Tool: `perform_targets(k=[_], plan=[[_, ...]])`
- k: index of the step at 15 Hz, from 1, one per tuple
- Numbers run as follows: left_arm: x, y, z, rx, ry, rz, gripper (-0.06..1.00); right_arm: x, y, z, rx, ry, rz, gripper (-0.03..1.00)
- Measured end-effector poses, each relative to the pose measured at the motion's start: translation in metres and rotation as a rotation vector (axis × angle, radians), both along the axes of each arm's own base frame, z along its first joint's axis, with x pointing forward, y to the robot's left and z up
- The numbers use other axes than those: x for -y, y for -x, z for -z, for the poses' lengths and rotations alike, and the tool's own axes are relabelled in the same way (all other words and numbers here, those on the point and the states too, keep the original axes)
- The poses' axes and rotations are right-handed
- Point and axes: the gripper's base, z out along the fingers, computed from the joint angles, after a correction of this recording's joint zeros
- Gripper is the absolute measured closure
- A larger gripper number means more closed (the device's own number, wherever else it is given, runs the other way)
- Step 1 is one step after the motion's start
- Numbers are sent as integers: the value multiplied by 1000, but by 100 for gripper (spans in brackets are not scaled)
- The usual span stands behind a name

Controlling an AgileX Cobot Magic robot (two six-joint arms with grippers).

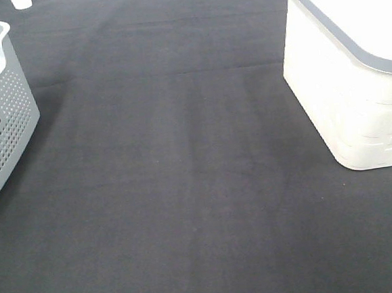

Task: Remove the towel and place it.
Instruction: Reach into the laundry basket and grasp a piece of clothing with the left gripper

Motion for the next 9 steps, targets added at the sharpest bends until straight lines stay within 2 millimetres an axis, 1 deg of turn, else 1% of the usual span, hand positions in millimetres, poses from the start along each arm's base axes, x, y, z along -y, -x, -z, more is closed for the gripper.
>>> perform_targets(k=[9], plan=[[0,0,0,0,-6,1,-4,0,0,0,0,0,0,12]])
